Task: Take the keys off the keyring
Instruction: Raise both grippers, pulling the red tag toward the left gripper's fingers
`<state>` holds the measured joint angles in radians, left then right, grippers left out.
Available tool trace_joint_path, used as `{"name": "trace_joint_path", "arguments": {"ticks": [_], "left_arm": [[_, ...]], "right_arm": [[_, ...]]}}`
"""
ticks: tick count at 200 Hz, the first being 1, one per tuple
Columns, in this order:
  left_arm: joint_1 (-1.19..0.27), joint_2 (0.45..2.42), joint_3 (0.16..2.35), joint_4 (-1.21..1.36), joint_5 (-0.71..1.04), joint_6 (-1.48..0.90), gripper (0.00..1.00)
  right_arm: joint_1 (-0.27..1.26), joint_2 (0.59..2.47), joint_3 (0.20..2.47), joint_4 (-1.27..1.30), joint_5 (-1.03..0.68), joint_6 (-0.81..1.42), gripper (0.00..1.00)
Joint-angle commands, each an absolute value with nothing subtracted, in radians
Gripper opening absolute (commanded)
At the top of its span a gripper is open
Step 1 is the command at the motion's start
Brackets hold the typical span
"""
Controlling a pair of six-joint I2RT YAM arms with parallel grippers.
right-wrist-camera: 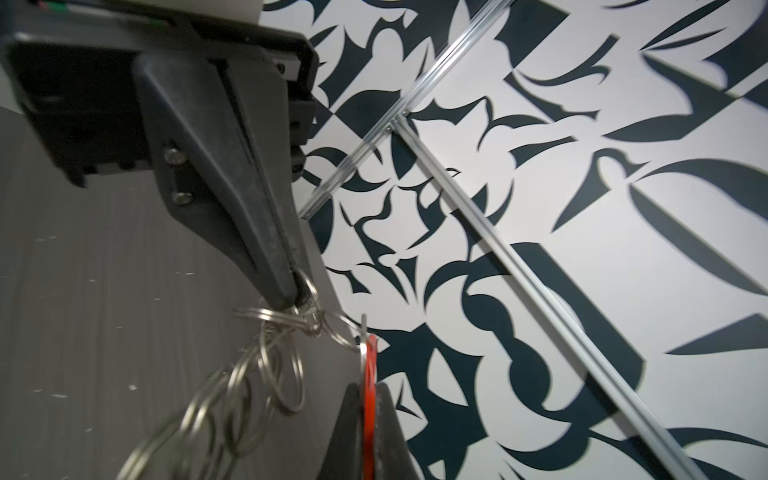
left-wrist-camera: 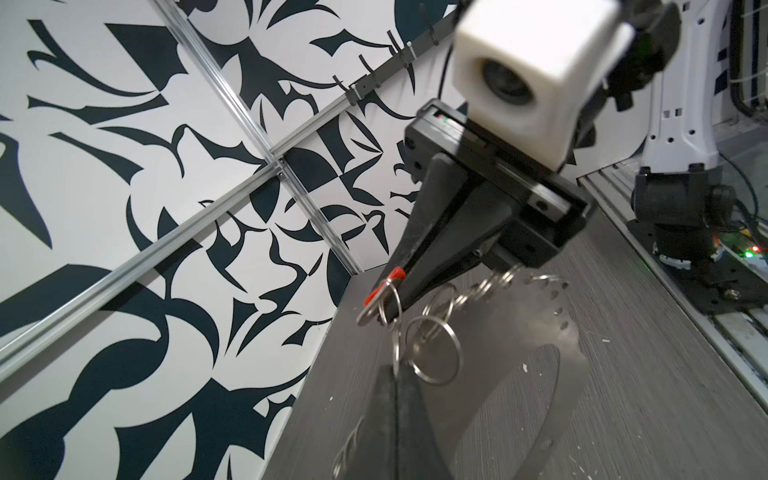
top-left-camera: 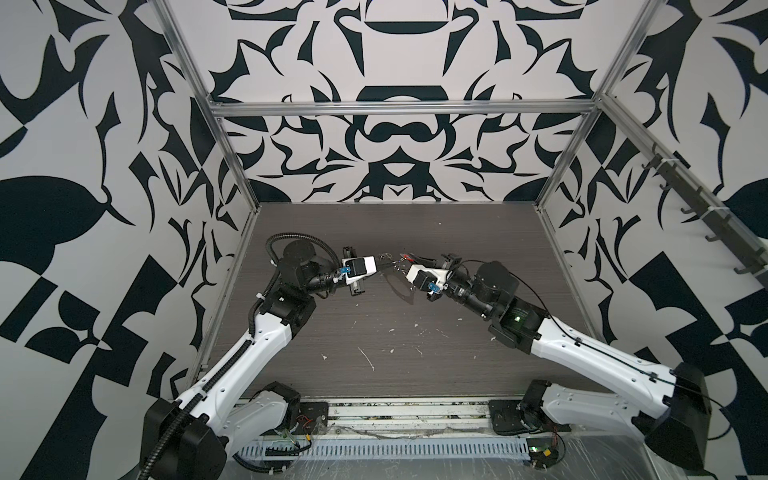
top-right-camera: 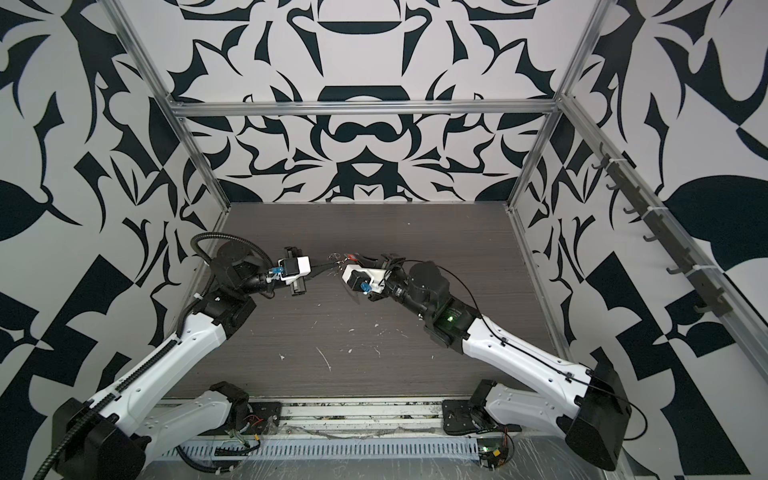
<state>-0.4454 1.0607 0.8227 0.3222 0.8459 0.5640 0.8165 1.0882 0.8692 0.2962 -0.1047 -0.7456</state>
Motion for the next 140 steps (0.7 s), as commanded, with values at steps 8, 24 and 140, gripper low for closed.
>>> {"name": "trace_joint_path", "arguments": {"ticks": [8, 24, 140], "left_arm": [[-0.407, 1.098, 0.887, 0.174, 0.927, 0.646, 0.00], [-0.400, 1.110, 0.903, 0.167, 0.930, 0.633, 0.00], [-0.395, 1.242, 1.134, -0.203, 0.916, 0.515, 0.00]], "right_arm": [[0.751, 1.047, 1.012, 0.265, -0.220, -0.598, 0.00], [0.749, 1.044, 1.016, 0.256, -0.232, -0.595, 0.00], [0.822, 1.099, 0.968, 0.467, -0.048, -1.261, 0.00]]}}
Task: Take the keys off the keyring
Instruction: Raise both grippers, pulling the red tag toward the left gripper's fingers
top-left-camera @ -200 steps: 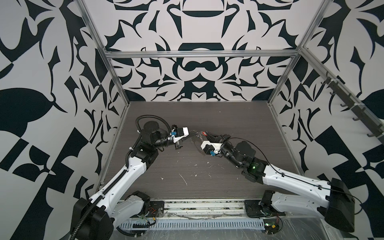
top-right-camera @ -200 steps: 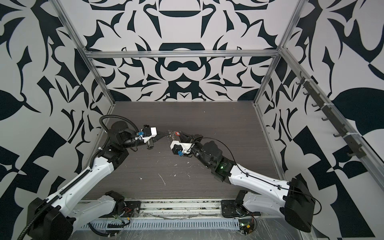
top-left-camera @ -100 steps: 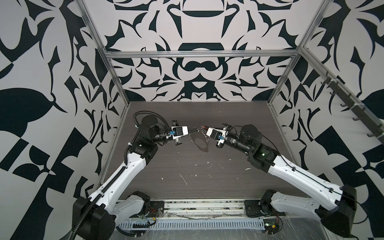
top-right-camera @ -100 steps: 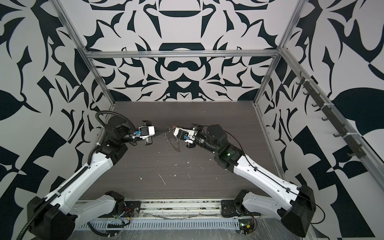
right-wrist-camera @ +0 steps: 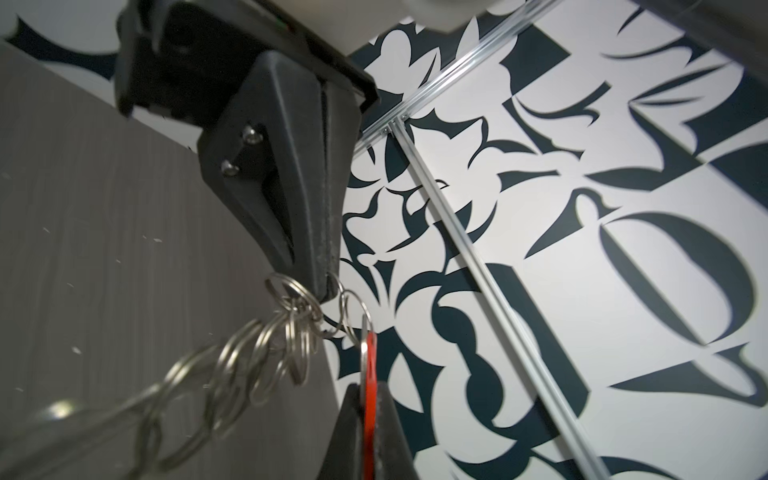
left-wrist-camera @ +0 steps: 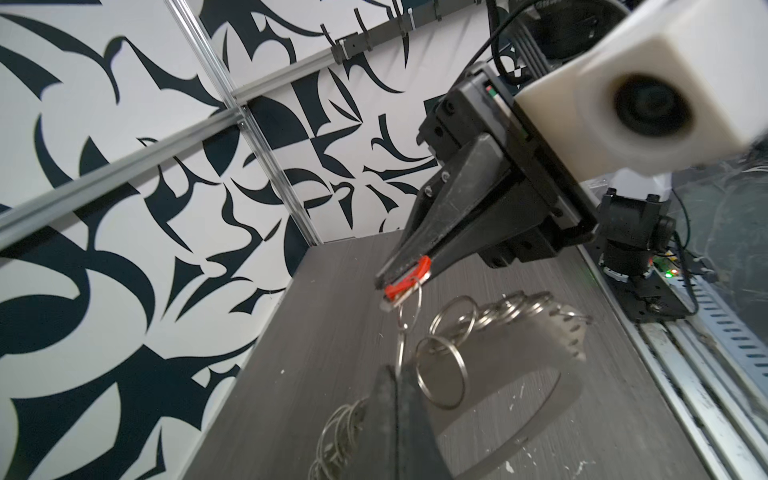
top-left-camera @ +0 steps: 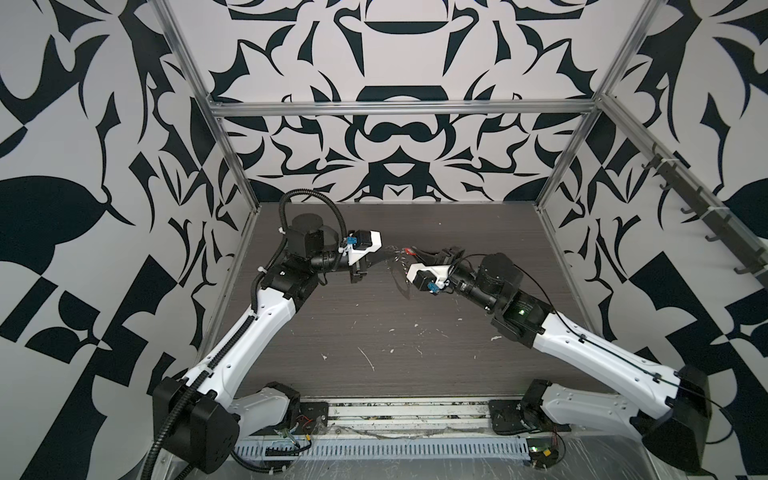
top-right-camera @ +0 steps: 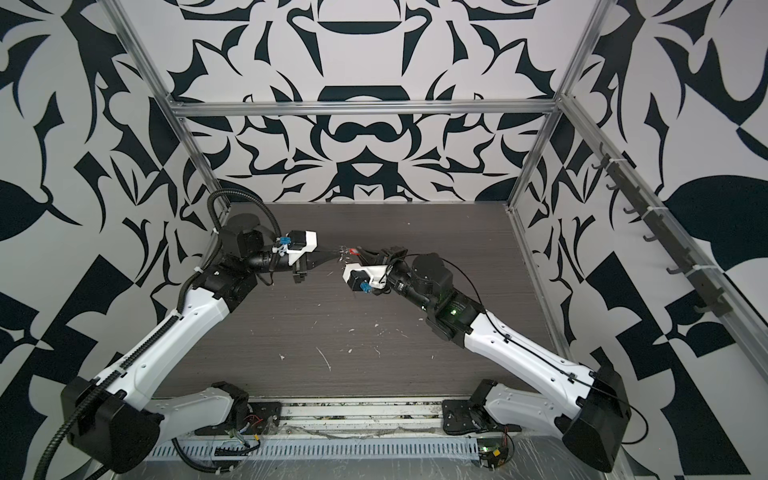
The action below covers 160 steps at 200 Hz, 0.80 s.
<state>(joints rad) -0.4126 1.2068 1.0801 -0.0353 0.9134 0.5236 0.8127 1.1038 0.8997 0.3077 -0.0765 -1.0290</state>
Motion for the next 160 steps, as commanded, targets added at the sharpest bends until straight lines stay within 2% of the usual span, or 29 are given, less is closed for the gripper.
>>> {"name": "trace_joint_path", "arguments": {"ticks": [1, 32, 109, 160], "left_arm": [[-0.395, 1.244, 1.138, -0.207, 0.916, 0.514, 0.00], [-0.396, 1.304, 1.198, -0.271, 0.897, 0.469, 0.00], [-0.395, 1.387, 1.305, -0.293, 0.879, 0.283, 0.00], [-0.395, 1.518, 1.513, -0.485, 0.919, 0.231, 0.00]], "right_arm": [[0.822, 1.100, 0.967, 0.469, -0.049, -1.265, 0.00], [0.823, 1.109, 0.927, 0.645, -0.058, -1.375, 0.00], [0.848, 1.055, 0.987, 0.576, -0.090, -1.564, 0.00], [0.858, 1.094, 1.076, 0.567, -0.128, -1.660, 0.00]]}}
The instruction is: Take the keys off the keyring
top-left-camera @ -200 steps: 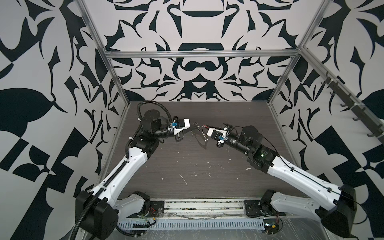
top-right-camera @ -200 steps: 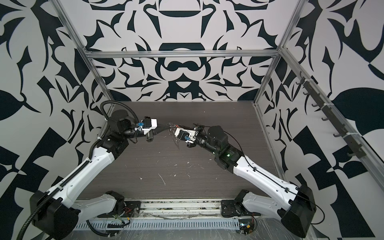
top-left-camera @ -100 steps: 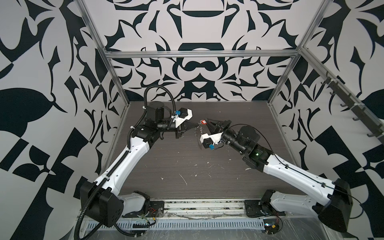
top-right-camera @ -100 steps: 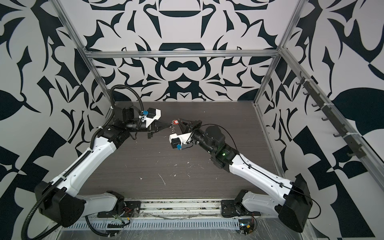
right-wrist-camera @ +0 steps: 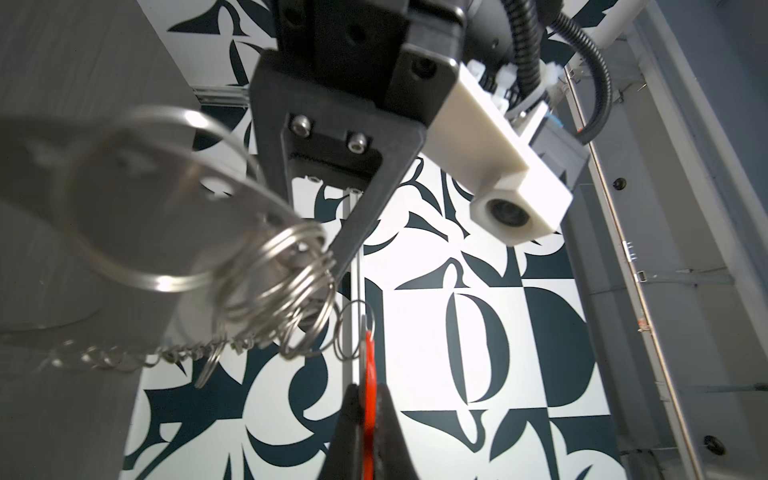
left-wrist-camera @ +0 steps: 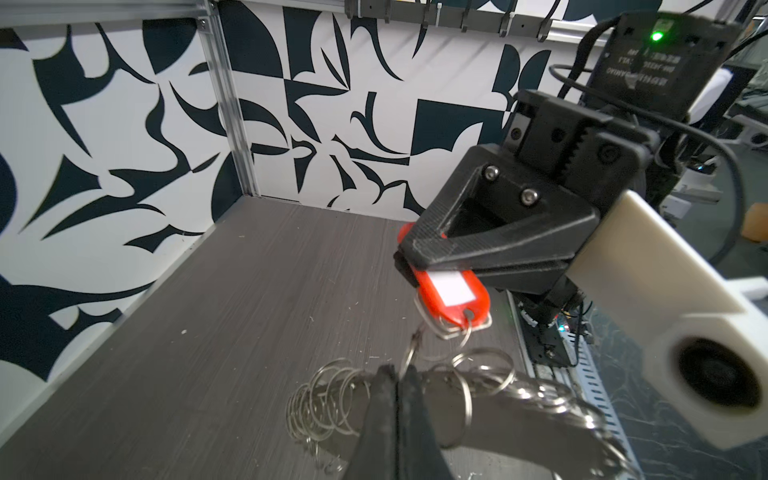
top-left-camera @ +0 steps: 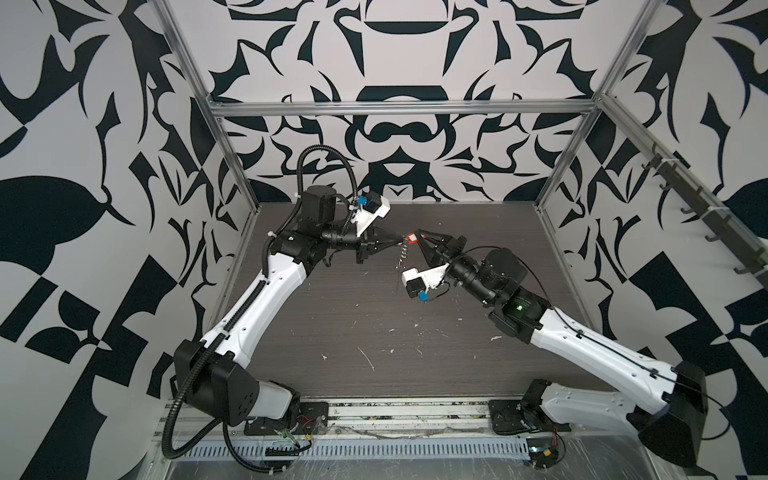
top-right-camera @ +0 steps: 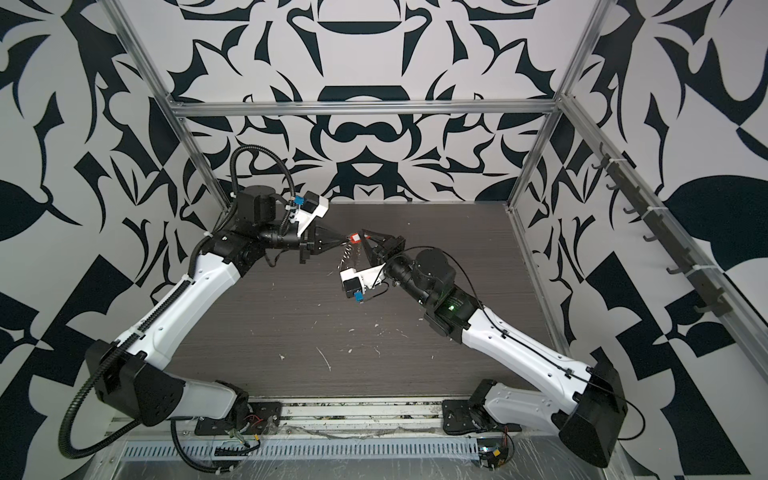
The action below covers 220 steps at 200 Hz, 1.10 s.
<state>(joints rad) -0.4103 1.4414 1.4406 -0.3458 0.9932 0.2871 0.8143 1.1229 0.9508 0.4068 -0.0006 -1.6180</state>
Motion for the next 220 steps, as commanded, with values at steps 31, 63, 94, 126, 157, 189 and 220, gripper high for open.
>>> {"name": "trace_joint_path", "arguments": {"ticks": [31, 63, 94, 126, 157, 189, 220], "left_arm": [[-0.395, 1.558, 1.549, -0.495, 0.928, 0.184, 0.00], [-0.394, 1.552, 1.538, -0.485, 0.923, 0.181, 0.00], [-0.394, 1.537, 1.534, -0.492, 0.917, 0.198, 0.00], [-0.400, 1.536, 1.534, -0.495, 0.920, 0.218, 0.00], [-0.406, 1.526, 1.528, -0.484, 0.915, 0.244, 0.00], [-0.421, 1.508, 1.517, -0.450, 0.914, 0.279, 0.00], [-0.429, 1.469, 1.476, -0.370, 0.901, 0.301, 0.00]], "right_arm": [[0.864, 1.127, 1.140, 0.565, -0.183, -1.665, 0.00], [0.867, 1.166, 1.208, 0.535, -0.238, -1.659, 0.00], [0.866, 1.202, 1.261, 0.522, -0.278, -1.638, 0.00], [0.875, 1.228, 1.278, 0.501, -0.294, -1.618, 0.00], [0.882, 1.248, 1.302, 0.462, -0.305, -1.601, 0.00], [0.897, 1.261, 1.309, 0.437, -0.300, -1.594, 0.00], [0.909, 1.261, 1.299, 0.435, -0.293, -1.575, 0.00]]}}
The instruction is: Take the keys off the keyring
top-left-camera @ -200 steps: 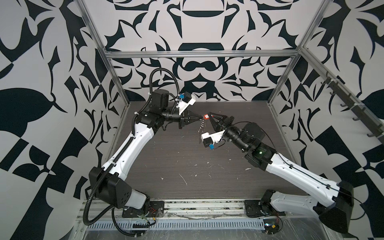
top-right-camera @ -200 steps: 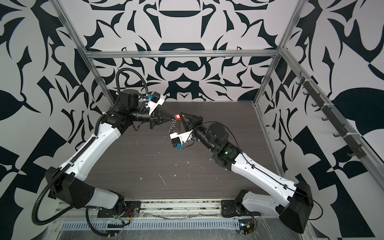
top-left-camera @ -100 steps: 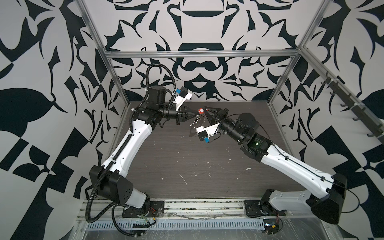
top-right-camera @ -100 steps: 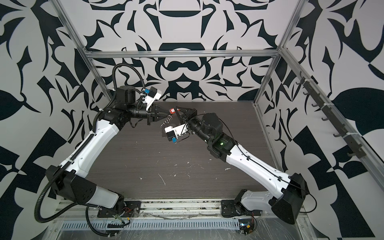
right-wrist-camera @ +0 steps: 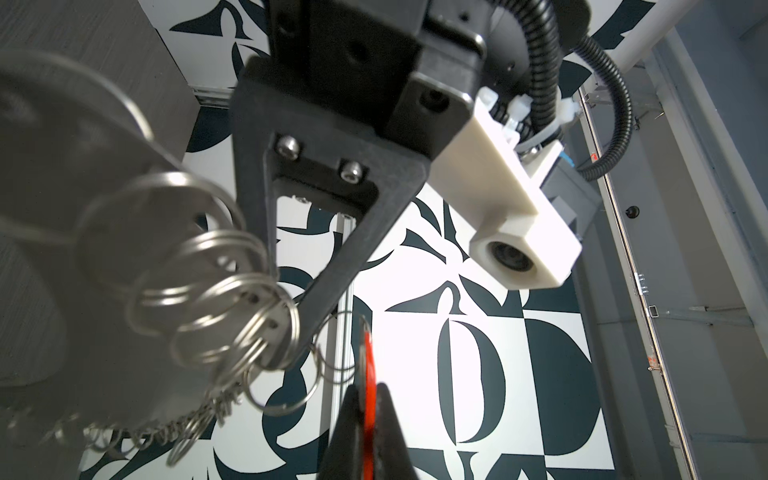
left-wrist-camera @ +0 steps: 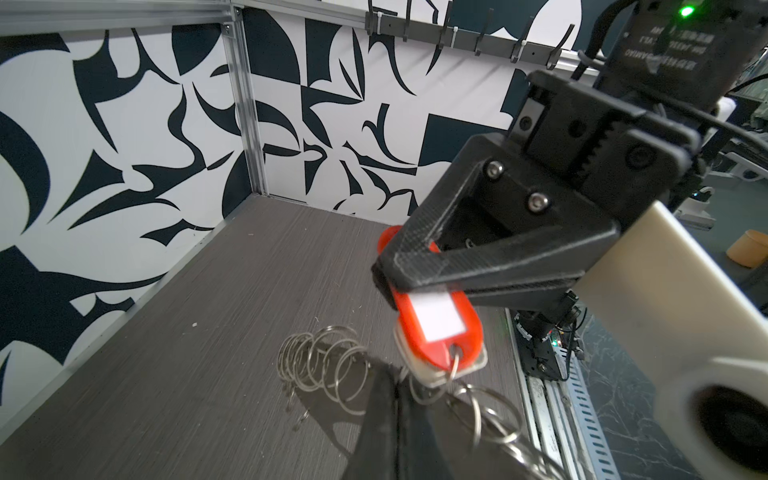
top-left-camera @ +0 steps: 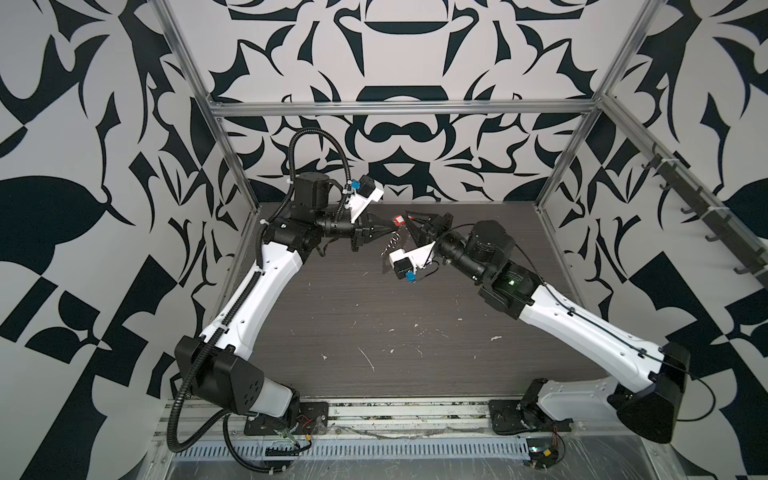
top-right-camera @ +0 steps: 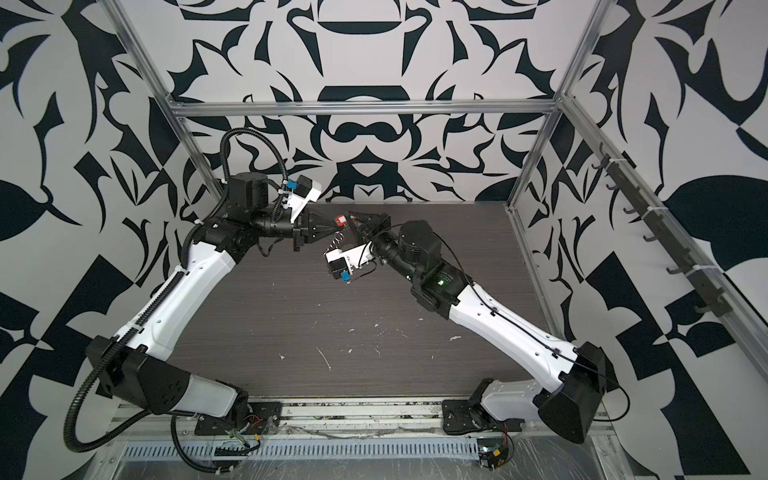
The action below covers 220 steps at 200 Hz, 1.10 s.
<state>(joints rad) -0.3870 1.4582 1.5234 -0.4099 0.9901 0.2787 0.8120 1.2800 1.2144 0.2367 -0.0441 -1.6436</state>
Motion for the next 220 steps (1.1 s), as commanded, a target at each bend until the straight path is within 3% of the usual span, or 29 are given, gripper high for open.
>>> {"name": "trace_joint_path", "arguments": {"ticks": [1, 89, 220], "left_arm": [[-0.429, 1.469, 1.476, -0.368, 0.902, 0.303, 0.00], [-0.465, 1.319, 1.270, -0.074, 0.934, 0.568, 0.00], [-0.465, 1.197, 1.060, 0.284, 0.886, 0.636, 0.00]], "right_arm": [[0.911, 1.261, 1.299, 0.435, -0.293, -1.574, 0.00], [0.955, 1.234, 1.261, 0.411, -0.258, -1.593, 0.00], [0.993, 1.111, 1.181, 0.330, -0.078, -1.605, 0.00]]}}
